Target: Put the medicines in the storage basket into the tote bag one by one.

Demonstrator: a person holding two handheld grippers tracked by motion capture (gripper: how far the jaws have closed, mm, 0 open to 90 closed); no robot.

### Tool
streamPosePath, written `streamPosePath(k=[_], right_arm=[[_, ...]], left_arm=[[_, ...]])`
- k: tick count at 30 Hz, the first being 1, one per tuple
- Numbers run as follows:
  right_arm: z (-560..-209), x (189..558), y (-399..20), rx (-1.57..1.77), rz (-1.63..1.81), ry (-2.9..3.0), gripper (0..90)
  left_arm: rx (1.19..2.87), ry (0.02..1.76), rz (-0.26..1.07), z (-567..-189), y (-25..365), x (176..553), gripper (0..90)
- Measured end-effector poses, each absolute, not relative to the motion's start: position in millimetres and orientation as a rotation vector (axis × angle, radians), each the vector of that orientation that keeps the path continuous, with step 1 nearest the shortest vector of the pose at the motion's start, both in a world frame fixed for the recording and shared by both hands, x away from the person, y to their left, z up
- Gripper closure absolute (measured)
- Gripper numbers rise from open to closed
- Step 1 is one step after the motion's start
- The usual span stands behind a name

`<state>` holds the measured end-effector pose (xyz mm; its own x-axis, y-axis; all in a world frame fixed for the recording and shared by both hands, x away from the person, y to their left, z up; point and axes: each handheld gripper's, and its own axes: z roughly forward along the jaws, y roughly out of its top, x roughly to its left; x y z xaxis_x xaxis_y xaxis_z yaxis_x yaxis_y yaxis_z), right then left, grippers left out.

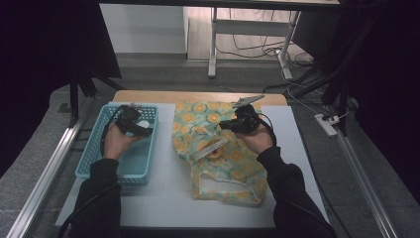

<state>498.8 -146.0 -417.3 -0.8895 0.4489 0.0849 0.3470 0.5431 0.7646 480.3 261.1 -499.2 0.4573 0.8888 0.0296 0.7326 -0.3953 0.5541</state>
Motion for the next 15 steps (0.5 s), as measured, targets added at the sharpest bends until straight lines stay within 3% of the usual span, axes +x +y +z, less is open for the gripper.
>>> streamPosePath(k=[11, 15], right_arm=[[-417.4, 497.2, -145.4, 0.680, 1.278, 2.653, 89.8], [-417.6, 497.2, -145.5, 0.680, 1.277, 2.654, 89.8]], left_arm=[[2.219, 1.374, 0.383, -498.8, 264.8, 480.3, 49.0], [2.217, 1.380, 0.377, -498.6, 264.8, 480.0, 50.1]])
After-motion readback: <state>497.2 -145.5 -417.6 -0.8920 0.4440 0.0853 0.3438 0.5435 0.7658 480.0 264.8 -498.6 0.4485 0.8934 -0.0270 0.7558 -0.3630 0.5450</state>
